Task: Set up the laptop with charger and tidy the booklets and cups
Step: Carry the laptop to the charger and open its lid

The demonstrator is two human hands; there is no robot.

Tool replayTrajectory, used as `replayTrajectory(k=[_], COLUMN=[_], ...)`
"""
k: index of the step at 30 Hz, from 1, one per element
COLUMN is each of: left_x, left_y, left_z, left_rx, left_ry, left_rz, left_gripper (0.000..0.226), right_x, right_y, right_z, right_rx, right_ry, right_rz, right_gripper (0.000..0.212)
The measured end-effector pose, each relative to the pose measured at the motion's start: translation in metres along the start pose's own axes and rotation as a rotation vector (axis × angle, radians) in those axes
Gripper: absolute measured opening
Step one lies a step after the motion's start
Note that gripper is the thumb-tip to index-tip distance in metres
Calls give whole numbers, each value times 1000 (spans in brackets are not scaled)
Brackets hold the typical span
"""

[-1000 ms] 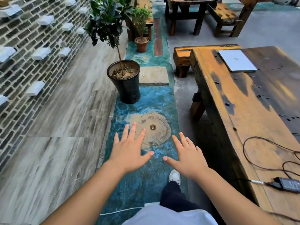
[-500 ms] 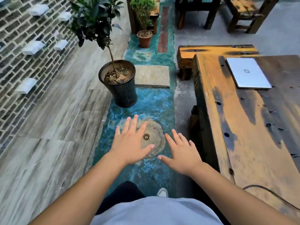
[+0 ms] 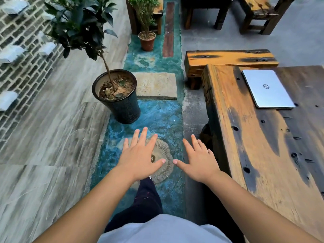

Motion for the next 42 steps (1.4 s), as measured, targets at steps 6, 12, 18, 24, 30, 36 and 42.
replayTrajectory(k=[6, 12, 18, 24, 30, 36, 42], left_x=[-24, -36, -27, 4, 49, 113, 187], left_y=[-100, -193, -260, -325, -400, -456, -493], left_z=[-27, -69, -92, -100, -124, -148, -152], left_rx=[-48, -39, -47, -52, -36, -41, -49], left_ry=[-49, -112, -132, -150, -185, -216, -257], left_rz=[63, 202, 248, 281, 292, 347, 512], left_gripper=[94, 94, 99, 100, 103, 101, 96], right_x=[-2, -6, 5, 45, 117, 180, 237], right_y=[-90, -164, -211, -251, -298, -326, -320], right_z=[-27, -63, -87, -105, -132, -163, -182], right_rx=[-15, -7, 15, 32, 43, 42, 130], right_ry=[29, -4, -36, -85, -141, -144, -210], right_rz=[28, 89, 145, 193, 247, 243, 381], right_gripper=[100, 96, 98, 97, 98, 100, 104])
Point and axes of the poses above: each hand's wrist, its own y-axis away from the middle knuckle, its own z-axis out of the palm, x = y × z, the point moved 2 cm from there along -y, towards the middle knuckle, and after that the axes turned 9 degrees about -z, right-handed, at the moved point
